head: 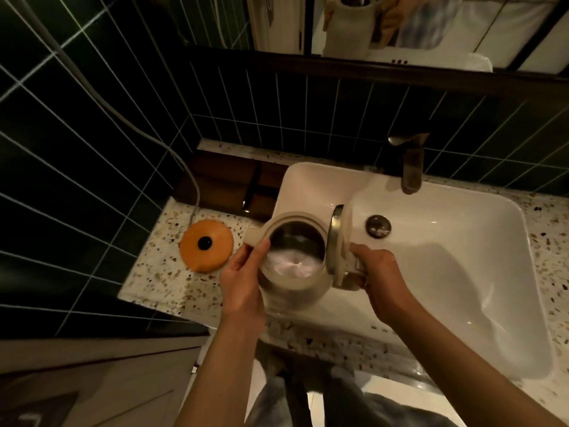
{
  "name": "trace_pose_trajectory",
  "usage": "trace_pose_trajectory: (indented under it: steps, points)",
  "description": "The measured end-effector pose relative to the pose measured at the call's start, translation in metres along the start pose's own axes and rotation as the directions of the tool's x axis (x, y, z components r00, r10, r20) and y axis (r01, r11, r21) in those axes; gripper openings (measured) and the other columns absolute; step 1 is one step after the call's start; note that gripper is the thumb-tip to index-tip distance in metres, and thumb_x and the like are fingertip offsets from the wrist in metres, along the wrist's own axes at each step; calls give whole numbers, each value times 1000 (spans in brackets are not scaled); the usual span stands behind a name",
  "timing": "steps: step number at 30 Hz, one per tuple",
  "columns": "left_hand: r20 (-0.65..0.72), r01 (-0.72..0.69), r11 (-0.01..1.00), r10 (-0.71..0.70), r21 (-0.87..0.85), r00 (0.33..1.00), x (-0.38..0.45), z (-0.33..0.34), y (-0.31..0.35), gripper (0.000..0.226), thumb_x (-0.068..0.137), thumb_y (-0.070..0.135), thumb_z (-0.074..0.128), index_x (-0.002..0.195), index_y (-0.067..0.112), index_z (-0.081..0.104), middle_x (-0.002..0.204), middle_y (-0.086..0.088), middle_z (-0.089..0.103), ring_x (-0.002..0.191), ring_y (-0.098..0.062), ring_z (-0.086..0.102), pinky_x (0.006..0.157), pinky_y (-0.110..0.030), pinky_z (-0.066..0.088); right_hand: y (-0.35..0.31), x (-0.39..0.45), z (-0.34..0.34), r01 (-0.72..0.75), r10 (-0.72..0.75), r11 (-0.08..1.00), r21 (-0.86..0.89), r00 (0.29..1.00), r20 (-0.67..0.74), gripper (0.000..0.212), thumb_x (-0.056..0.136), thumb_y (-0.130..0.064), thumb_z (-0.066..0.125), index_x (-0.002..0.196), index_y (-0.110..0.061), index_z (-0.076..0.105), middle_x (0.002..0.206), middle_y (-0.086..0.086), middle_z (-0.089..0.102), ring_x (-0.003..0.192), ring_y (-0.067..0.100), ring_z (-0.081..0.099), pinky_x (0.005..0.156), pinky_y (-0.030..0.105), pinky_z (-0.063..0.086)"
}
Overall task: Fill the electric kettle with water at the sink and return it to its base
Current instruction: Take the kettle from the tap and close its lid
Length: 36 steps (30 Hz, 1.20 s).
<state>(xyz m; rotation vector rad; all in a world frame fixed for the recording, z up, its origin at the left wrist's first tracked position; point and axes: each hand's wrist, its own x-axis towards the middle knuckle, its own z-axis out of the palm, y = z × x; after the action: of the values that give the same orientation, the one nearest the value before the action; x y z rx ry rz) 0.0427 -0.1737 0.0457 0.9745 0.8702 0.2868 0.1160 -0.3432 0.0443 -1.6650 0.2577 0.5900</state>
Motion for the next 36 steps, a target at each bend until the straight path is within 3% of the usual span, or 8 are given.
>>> trace_pose_trajectory:
  steps: [6,13,17,22,27,29,32,36]
  points:
    - [74,-7,1000,4,29,997,0,-43,27,25,85,17,67,106,5,72,100,-10,74,95,-23,70,79,-32,54,2,-27,45,-58,64,995,80,995,-79,31,89,-25,55,82,4,66,76,22,58,74,33,52,69,41,41]
    - [87,9,1000,-11,20,996,4,-71,35,38,71,25,71,104,6,73,110,-15,72,106,-29,67,88,-36,51,7,-35,70,-115,119,992,48,988,-103,25,91,-27,55,82,-7,68,97,23,68,97,39,62,89,47,50]
    - [59,15,1000,-16,22,998,5,-77,33,34,69,25,72,100,9,75,111,-14,72,107,-28,66,92,-37,50,9,-36,74,-84,89,995,56,992,-87,27,92,-22,54,71,-9,66,82,15,66,83,31,62,73,35,49]
    - [71,-13,994,6,105,997,5,-78,33,14,85,20,67,96,16,75,102,-7,75,102,-24,68,90,-36,51,8,-34,71,-15,15,1000,7,999,-47,32,92,-22,54,75,0,67,71,13,64,70,24,61,62,28,48]
    - [94,-47,972,26,229,995,3,-76,36,18,90,27,62,104,21,72,100,2,76,104,-19,67,86,-32,49,6,-34,66,45,-45,999,5,999,4,44,91,-24,54,89,19,63,64,14,59,67,25,55,64,31,47]
    - [78,-98,934,75,343,994,-1,-71,38,33,92,32,59,123,23,63,116,2,70,113,-18,61,85,-29,48,6,-34,65,49,-49,999,2,999,9,44,91,-24,53,89,19,63,66,15,58,68,25,54,65,33,46]
    - [75,-319,785,331,531,941,-17,-60,47,49,96,37,50,144,28,42,142,5,49,126,-9,46,92,-24,41,7,-32,64,41,-41,999,-10,999,12,43,92,-24,53,89,17,65,70,16,60,70,25,56,67,32,46]
    - [348,-614,616,508,494,788,-44,-35,64,49,95,49,40,140,30,44,125,28,54,119,10,50,94,-13,44,9,-29,64,29,-29,1000,1,1000,3,37,92,-24,53,80,8,66,66,13,60,66,23,55,63,30,45]
